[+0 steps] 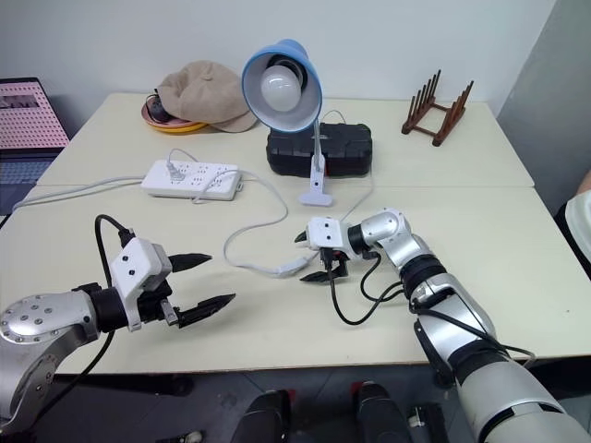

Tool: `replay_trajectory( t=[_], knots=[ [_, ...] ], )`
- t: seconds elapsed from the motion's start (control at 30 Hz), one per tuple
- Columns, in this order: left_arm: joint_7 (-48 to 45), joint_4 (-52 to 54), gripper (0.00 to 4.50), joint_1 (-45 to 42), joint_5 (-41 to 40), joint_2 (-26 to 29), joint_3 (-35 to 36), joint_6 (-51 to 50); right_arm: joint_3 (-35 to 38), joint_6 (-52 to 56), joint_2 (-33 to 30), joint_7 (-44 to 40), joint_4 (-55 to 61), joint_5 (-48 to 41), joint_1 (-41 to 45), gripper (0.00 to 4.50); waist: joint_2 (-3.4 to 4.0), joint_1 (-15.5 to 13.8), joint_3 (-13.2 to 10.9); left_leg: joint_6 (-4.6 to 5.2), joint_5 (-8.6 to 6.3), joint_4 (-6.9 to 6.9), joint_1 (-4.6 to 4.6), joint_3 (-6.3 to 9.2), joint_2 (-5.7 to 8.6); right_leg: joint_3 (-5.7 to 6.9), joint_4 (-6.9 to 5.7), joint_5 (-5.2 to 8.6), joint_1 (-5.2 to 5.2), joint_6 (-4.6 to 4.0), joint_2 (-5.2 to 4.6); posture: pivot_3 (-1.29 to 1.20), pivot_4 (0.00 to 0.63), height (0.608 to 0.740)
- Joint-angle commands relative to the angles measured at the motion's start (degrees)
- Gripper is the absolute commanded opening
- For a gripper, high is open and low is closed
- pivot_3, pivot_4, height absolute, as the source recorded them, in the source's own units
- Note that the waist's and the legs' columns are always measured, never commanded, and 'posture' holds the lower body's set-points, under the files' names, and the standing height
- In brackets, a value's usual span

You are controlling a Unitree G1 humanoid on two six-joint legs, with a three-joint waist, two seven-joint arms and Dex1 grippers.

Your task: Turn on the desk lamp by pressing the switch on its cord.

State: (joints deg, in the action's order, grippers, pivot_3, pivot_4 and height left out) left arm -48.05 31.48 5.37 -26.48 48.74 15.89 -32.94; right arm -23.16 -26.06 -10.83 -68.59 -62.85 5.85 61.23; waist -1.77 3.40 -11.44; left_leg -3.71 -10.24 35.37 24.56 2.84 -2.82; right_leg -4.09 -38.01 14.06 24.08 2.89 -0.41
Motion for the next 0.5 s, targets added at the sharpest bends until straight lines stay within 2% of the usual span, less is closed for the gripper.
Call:
replay_trajectory(
  t=[0.03,0.13,0.5],
  knots=[
    [1.44,2.94,4.5,0.99,-0.6,-0.67,2.49,0.45,-0.07,-4.04,0.78,0.54,-3.74,2.82,2.53,4.47,0.0,0.0,0.0,0.0,0.0,0.0,0.0,0.0,0.0,0.0,-0.01,-0.01,0.01,-0.01,0.0,0.0,0.15,0.74],
    [1.82,3.52,4.5,1.78,-0.8,-0.69,3.08,0.44,0.54,-5.34,0.67,0.8,-5.49,3.67,3.13,3.96,0.01,-0.04,0.0,0.0,0.0,-0.02,-0.02,0.03,-0.01,0.02,-0.04,0.0,0.01,0.0,0.01,0.0,0.15,0.74],
    [1.73,2.2,4.5,0.35,-1.05,-0.94,2.58,0.75,1.89,-7.3,0.7,0.71,-6.62,4.3,2.64,1.35,0.01,-0.01,0.0,0.01,0.01,-0.01,-0.15,0.01,0.0,-0.01,-0.11,0.01,-0.04,-0.04,0.02,0.0,0.15,0.74]
  ],
)
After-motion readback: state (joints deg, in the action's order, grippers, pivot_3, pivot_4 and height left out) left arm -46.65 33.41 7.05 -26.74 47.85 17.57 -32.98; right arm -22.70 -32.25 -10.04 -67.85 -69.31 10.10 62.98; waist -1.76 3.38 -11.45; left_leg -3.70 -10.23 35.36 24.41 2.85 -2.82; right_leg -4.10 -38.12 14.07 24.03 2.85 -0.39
